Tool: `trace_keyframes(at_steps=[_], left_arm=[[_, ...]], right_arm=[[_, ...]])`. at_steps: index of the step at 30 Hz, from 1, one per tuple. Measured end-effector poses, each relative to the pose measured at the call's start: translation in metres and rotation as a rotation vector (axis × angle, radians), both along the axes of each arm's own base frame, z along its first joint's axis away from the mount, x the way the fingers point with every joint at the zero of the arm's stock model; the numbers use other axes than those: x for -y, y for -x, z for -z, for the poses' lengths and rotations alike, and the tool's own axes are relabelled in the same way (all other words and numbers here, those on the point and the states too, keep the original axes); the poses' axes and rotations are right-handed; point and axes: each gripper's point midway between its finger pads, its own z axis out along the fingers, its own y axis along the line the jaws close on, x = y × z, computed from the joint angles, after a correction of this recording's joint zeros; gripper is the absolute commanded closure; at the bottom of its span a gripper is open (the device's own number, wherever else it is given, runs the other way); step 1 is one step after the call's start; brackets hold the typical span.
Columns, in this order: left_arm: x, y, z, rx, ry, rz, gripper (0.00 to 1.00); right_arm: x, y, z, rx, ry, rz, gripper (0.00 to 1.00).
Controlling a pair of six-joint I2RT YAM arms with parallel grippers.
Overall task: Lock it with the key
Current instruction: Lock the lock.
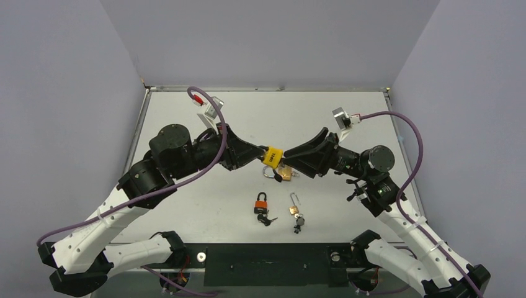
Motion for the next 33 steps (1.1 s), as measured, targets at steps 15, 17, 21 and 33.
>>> trace_keyframes(at_steps=[15, 17, 21, 33], left_arm=[[-0.002, -0.003, -0.009, -0.022, 0.050, 0.010, 1.00], [-0.002, -0.003, -0.008, -0.024, 0.049, 0.013, 1.00], [-0.002, -0.004, -0.008, -0.027, 0.049, 0.013, 1.00], [-0.007, -0.009, -0.003, -0.034, 0.042, 0.018, 1.00]], right_arm=[[-0.004, 0.003, 0.007, -0.005, 0.008, -0.024, 0.71], [-0.007, 0.004, 0.009, -0.011, 0.012, -0.033, 0.74], [-0.010, 0.003, 0.013, -0.020, 0.023, -0.041, 0.85], [-0.009, 0.003, 0.016, -0.017, 0.034, -0.034, 1.00]])
